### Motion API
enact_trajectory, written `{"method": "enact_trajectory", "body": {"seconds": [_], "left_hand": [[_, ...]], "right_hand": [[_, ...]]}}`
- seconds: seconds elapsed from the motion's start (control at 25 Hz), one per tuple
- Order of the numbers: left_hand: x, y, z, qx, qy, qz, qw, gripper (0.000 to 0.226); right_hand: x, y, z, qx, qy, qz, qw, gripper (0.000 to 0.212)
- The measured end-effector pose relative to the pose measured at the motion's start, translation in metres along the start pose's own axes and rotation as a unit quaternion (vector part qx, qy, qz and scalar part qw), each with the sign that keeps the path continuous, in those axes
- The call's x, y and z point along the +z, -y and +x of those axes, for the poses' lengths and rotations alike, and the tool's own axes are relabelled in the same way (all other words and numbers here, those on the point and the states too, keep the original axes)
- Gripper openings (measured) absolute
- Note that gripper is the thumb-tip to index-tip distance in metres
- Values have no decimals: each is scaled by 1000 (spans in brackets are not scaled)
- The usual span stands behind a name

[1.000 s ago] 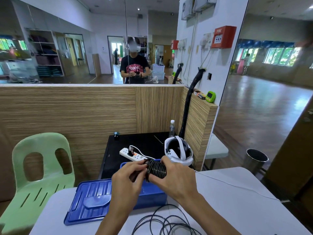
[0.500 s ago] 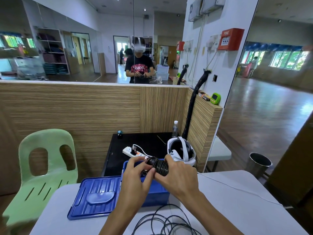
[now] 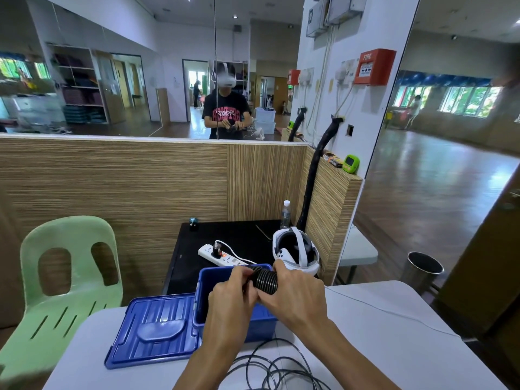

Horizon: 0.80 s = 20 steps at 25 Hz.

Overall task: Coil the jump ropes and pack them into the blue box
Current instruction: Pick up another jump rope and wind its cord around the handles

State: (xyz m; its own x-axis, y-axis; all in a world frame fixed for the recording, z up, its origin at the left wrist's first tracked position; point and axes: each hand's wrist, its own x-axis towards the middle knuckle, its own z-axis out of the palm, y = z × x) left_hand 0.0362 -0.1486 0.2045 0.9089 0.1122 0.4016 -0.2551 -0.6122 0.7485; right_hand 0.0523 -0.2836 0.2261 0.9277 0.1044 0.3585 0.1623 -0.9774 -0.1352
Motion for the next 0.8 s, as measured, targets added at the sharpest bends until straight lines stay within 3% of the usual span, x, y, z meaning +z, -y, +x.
{"method": "enact_trajectory", "body": {"seconds": [0.12, 0.28, 0.8], "left_hand": [[-6, 1, -1, 27, -7, -26, 999, 12], [-10, 3, 0, 30, -30, -64, 997, 15], [-9, 8, 3, 21, -65, -15, 998, 28]], "right_hand": [[0, -1, 0, 2, -4, 4, 1000, 60], [2, -4, 0, 1, -15, 19, 1000, 62], [8, -5, 1, 0, -19, 32, 999, 62]]}}
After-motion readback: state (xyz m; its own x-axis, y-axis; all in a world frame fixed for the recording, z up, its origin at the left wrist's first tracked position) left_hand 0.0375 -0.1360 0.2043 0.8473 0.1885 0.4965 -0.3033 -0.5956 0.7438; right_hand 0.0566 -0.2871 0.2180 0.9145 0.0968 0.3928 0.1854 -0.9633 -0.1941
